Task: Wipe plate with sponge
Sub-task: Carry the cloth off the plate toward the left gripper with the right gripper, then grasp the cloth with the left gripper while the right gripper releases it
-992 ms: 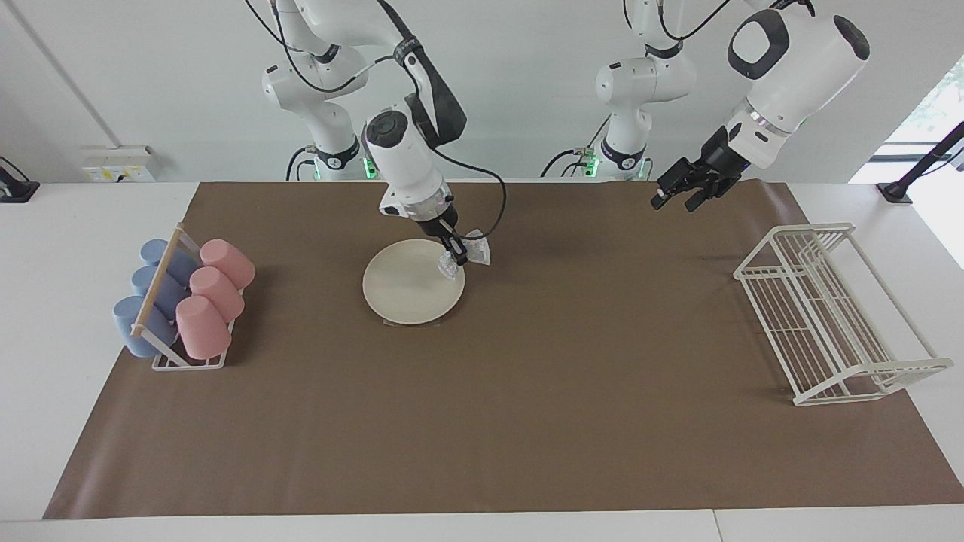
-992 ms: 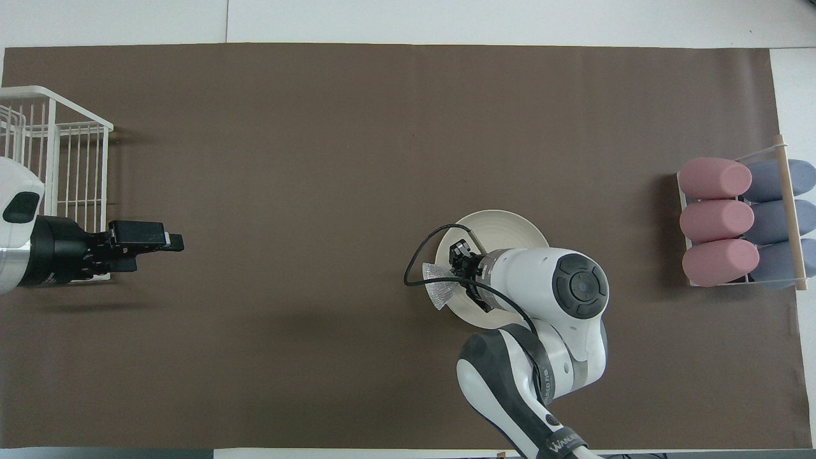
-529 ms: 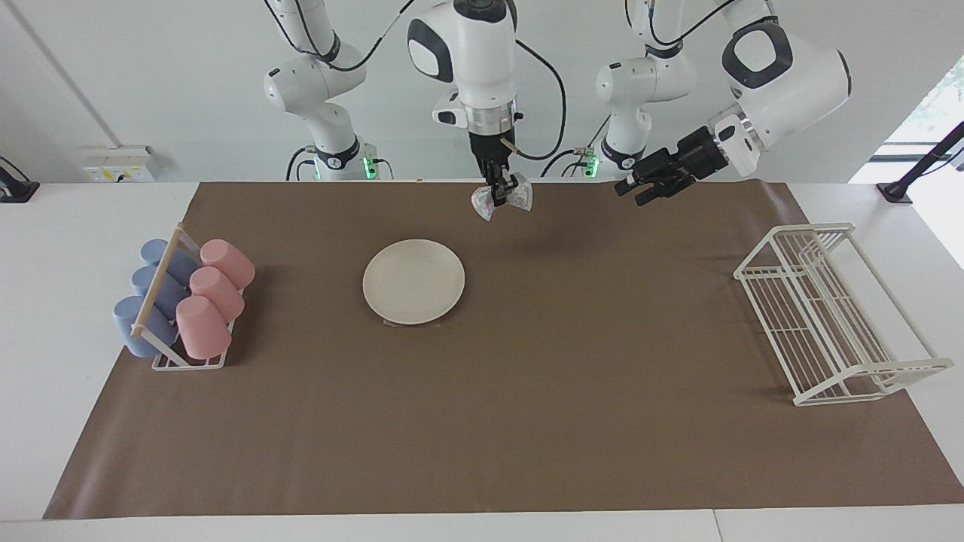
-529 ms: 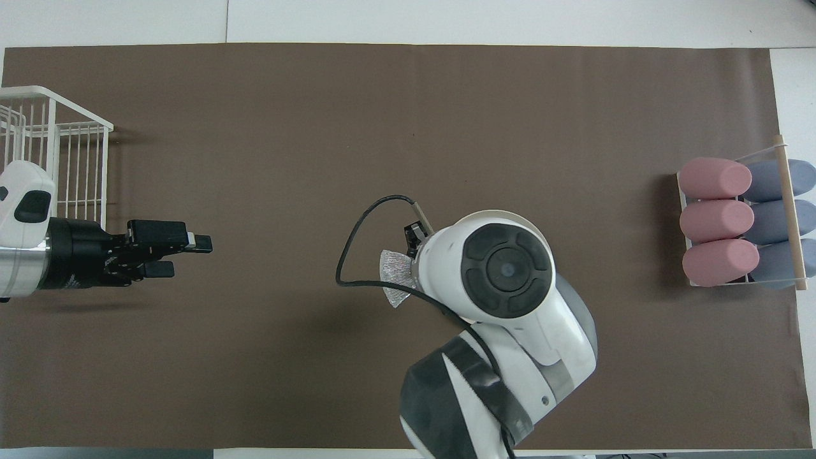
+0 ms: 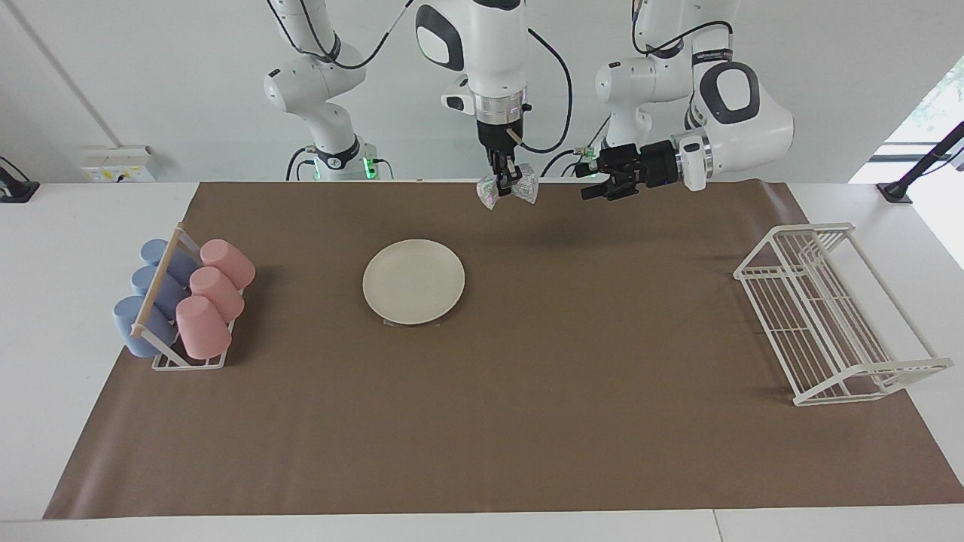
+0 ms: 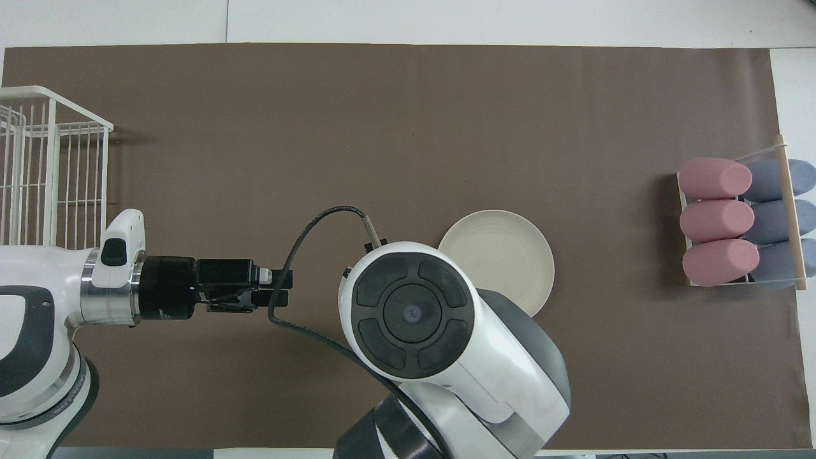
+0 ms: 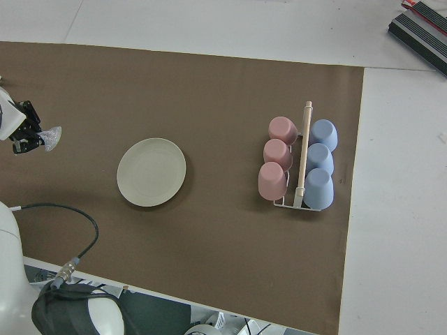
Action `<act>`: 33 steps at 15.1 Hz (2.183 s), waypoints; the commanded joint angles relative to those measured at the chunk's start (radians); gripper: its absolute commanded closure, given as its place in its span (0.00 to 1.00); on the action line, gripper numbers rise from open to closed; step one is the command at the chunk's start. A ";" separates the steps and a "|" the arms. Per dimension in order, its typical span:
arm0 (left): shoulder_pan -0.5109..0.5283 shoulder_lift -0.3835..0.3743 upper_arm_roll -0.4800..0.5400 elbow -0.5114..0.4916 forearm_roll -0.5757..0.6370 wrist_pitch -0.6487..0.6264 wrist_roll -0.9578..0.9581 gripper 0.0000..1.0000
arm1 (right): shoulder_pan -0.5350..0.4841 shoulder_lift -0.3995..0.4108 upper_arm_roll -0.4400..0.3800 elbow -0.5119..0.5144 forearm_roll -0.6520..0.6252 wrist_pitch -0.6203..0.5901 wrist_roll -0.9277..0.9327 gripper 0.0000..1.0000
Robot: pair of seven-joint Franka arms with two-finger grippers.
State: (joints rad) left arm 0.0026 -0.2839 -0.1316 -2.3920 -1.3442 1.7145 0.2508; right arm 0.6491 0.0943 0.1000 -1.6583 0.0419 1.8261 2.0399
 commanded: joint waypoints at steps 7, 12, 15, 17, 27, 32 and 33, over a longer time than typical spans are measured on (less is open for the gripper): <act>-0.136 0.028 0.001 -0.018 -0.144 0.054 0.059 0.00 | 0.000 0.012 0.004 0.025 -0.008 -0.008 0.043 1.00; -0.184 0.029 -0.002 -0.018 -0.173 0.126 0.059 0.00 | 0.000 0.012 0.004 0.026 -0.008 -0.008 0.043 1.00; -0.191 0.029 -0.002 -0.016 -0.184 0.149 0.059 0.11 | -0.002 0.012 0.004 0.026 -0.008 -0.008 0.042 1.00; -0.191 0.031 -0.020 -0.015 -0.191 0.163 0.057 0.70 | -0.002 0.012 0.004 0.026 -0.008 -0.010 0.042 1.00; -0.190 0.022 -0.039 -0.016 -0.188 0.175 -0.008 1.00 | -0.003 0.012 0.004 0.026 -0.010 -0.013 0.032 1.00; -0.187 0.014 -0.039 -0.019 -0.182 0.175 -0.016 1.00 | -0.008 0.009 0.004 0.026 -0.011 -0.019 0.011 1.00; -0.185 0.012 -0.039 -0.019 -0.182 0.175 -0.019 1.00 | -0.014 -0.002 0.004 0.023 -0.010 -0.024 -0.045 0.61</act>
State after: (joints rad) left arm -0.1693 -0.2600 -0.1668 -2.4027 -1.5226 1.8602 0.2516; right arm 0.6485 0.1013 0.0993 -1.6520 0.0419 1.8253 2.0471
